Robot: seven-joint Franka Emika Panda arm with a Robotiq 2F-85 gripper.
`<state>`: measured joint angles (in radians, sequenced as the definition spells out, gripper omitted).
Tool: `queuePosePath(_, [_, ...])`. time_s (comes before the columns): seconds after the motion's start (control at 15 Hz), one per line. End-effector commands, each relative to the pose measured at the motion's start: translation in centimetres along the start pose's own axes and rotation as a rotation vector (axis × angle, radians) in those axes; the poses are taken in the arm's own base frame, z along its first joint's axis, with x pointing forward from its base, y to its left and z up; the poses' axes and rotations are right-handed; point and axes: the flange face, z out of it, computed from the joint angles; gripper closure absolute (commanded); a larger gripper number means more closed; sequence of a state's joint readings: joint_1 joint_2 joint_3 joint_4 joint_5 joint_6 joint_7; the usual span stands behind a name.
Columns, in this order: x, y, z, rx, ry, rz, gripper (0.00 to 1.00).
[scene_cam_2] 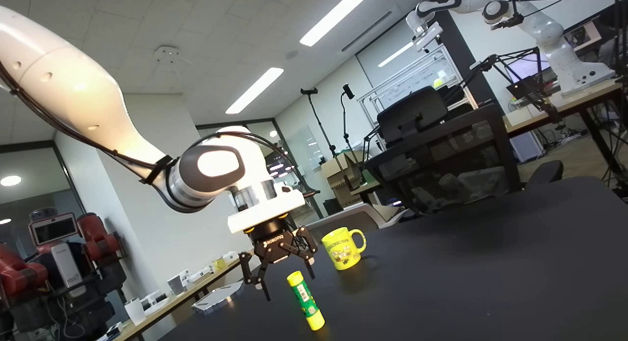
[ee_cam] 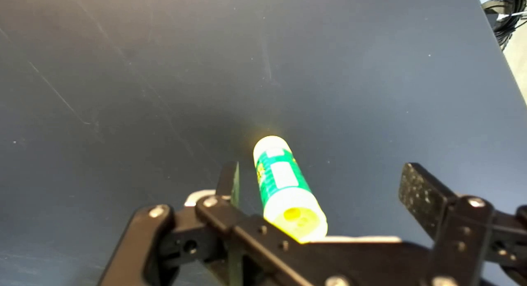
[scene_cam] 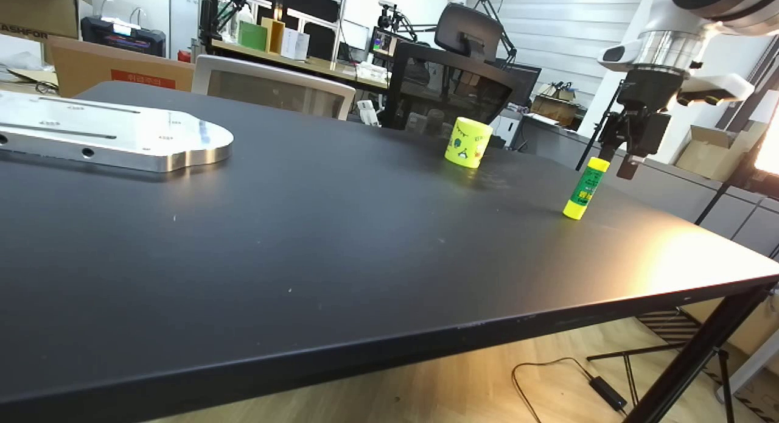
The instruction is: Put the glue stick inside the yellow mug
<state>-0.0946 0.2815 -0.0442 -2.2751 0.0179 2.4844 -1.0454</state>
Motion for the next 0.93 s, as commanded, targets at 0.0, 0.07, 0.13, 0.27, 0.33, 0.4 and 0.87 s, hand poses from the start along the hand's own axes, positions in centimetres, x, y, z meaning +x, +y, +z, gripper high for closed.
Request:
queuePosePath(0.0, [0.34, 0.45, 0.72, -0.001, -0.001, 0.019, 0.00])
queuePosePath(0.07, [0.36, 0.45, 0.93, 0.001, -0.003, 0.019, 0.00])
queuePosePath(0.13, [0.37, 0.44, 1.14, 0.001, -0.006, 0.016, 0.00])
queuePosePath(0.27, [0.36, 0.46, 1.46, -0.002, -0.009, 0.016, 0.00])
queuePosePath(0.33, [0.36, 0.55, 1.50, -0.013, -0.003, 0.020, 0.00])
queuePosePath(0.4, [0.42, 0.66, 1.47, -0.025, 0.005, 0.024, 0.00])
queuePosePath(0.87, [1.23, 0.97, 1.42, -0.089, 0.054, 0.018, 0.32])
